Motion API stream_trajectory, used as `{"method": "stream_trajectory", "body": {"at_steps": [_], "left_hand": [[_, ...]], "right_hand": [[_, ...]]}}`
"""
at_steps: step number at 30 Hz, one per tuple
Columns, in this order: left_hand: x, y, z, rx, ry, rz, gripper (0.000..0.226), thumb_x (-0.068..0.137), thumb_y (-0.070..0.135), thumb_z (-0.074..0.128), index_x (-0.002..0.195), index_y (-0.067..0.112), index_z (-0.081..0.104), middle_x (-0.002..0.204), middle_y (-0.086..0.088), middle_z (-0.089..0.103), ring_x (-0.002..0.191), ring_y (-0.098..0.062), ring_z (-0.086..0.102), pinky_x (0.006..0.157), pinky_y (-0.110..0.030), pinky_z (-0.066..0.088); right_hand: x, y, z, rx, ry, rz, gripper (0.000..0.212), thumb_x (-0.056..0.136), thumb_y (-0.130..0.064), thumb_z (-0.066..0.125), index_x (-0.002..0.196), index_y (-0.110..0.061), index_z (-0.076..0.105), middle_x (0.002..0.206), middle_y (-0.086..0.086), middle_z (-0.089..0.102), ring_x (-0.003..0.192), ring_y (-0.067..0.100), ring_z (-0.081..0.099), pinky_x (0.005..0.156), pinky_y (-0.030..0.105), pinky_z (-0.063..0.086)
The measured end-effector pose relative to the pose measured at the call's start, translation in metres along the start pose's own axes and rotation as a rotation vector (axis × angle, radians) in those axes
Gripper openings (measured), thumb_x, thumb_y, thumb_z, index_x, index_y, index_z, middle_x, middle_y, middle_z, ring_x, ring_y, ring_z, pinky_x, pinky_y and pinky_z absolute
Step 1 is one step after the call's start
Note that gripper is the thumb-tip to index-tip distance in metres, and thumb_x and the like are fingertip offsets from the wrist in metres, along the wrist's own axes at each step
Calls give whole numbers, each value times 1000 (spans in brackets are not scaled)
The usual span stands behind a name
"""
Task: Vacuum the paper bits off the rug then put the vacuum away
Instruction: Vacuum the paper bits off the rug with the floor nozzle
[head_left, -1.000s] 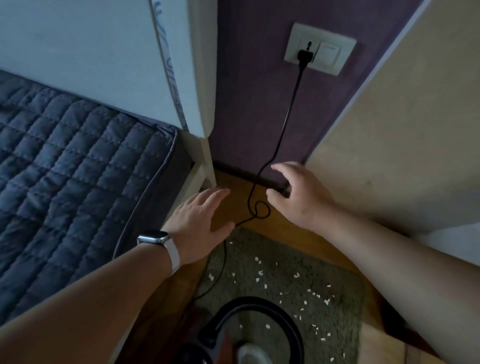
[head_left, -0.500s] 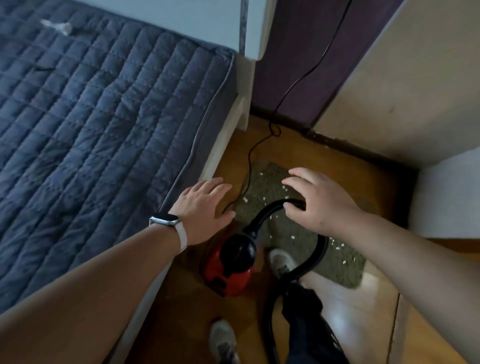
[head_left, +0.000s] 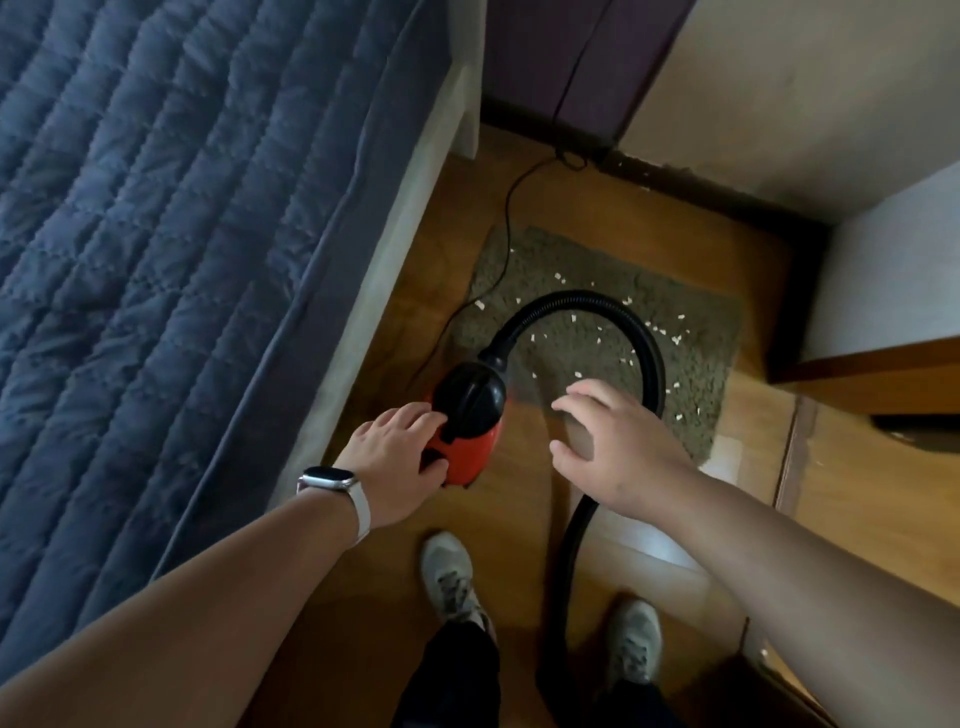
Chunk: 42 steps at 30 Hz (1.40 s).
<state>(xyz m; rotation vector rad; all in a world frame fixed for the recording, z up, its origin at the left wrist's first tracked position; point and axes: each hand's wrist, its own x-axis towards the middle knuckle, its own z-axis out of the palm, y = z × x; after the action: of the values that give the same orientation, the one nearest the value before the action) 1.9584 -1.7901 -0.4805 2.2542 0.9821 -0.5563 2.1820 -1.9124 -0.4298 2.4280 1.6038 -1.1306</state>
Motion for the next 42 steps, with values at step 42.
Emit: {"method": "stream_trajectory", "body": {"at_steps": [42], "left_hand": [[251,124,513,1423,-335,1087,60,84,59,62,123,15,57,124,-13,59,112,-33,54,101,-54,36]], "right_hand": [[69,369,298,-358,176,-130,57,91,-52,54,142,-30,43,154,-5,28,136,20,34,96,35,41]]}}
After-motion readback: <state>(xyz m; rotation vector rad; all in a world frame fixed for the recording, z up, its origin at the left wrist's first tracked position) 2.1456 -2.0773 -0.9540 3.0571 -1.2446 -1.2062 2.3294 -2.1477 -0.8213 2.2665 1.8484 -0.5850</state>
